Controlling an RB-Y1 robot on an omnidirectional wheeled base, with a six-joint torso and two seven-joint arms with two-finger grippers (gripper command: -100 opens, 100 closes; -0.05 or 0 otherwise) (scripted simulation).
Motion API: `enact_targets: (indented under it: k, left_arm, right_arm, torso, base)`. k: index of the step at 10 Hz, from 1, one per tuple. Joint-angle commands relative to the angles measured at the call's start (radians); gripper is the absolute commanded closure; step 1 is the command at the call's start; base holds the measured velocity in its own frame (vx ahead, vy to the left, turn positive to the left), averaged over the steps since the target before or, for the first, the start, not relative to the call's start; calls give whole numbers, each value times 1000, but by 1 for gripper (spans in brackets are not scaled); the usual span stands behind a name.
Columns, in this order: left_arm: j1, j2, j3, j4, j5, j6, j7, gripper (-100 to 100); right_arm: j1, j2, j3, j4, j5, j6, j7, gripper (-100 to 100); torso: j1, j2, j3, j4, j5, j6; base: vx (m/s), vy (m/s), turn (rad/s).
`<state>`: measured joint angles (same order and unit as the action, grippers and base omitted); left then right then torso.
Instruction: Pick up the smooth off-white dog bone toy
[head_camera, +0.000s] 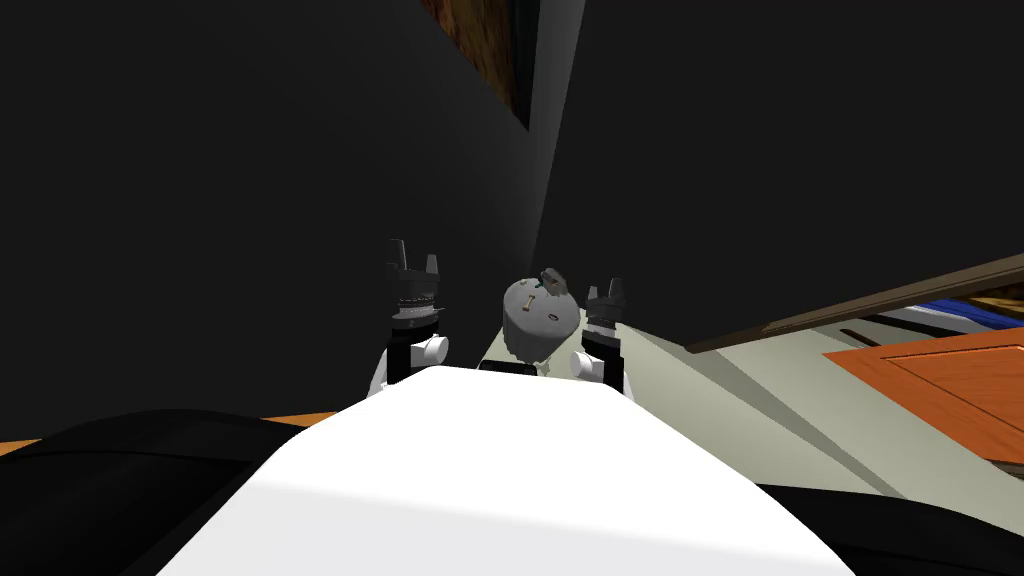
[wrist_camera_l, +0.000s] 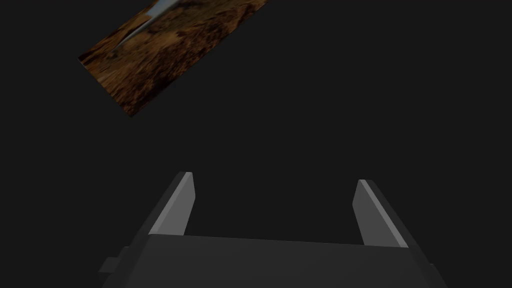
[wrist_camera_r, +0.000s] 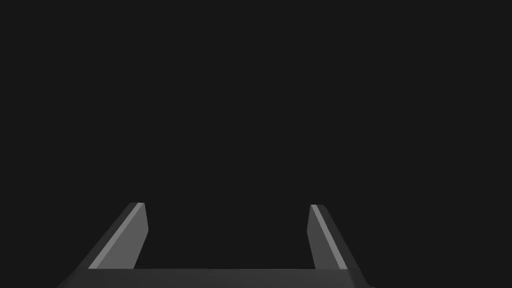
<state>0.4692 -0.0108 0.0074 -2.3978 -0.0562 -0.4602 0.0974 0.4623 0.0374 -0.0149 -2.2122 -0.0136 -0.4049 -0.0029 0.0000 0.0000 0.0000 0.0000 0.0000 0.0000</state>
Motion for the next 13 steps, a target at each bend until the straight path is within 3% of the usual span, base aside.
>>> enact_targets:
  k: [1, 6, 10, 11, 13]
  left_arm:
    - [0, 0, 0, 0, 0, 0, 0, 0]
    - [0, 0, 0, 0, 0, 0, 0, 0]
    - [0, 0, 0, 0, 0, 0, 0, 0]
    - [0, 0, 0, 0, 0, 0, 0, 0]
    - [0, 0, 0, 0, 0, 0, 0, 0]
  right_arm:
    - [3, -35, -8, 3, 6, 0, 11, -100]
    - [17, -164, -52, 47, 67, -11, 100, -100]
    - [12, -269, -89, 142, 176, -38, 211, -100]
    - [12, -269, -89, 142, 179, -38, 220, -100]
    - [-2, -325, -103, 211, 250, -57, 286, -100]
  torso:
    - [0, 0, 0, 0, 0, 0]
    - [0, 3, 2, 1, 0, 0]
    - [0, 3, 2, 1, 0, 0]
    - [-1, 3, 2, 1, 0, 0]
    - [-1, 2, 1, 0, 0, 0]
  base:
    - [-11, 2, 12]
    - [-39, 9, 59]
    - [-49, 4, 165]
    - [-30, -13, 86]
    - [-33, -6, 232]
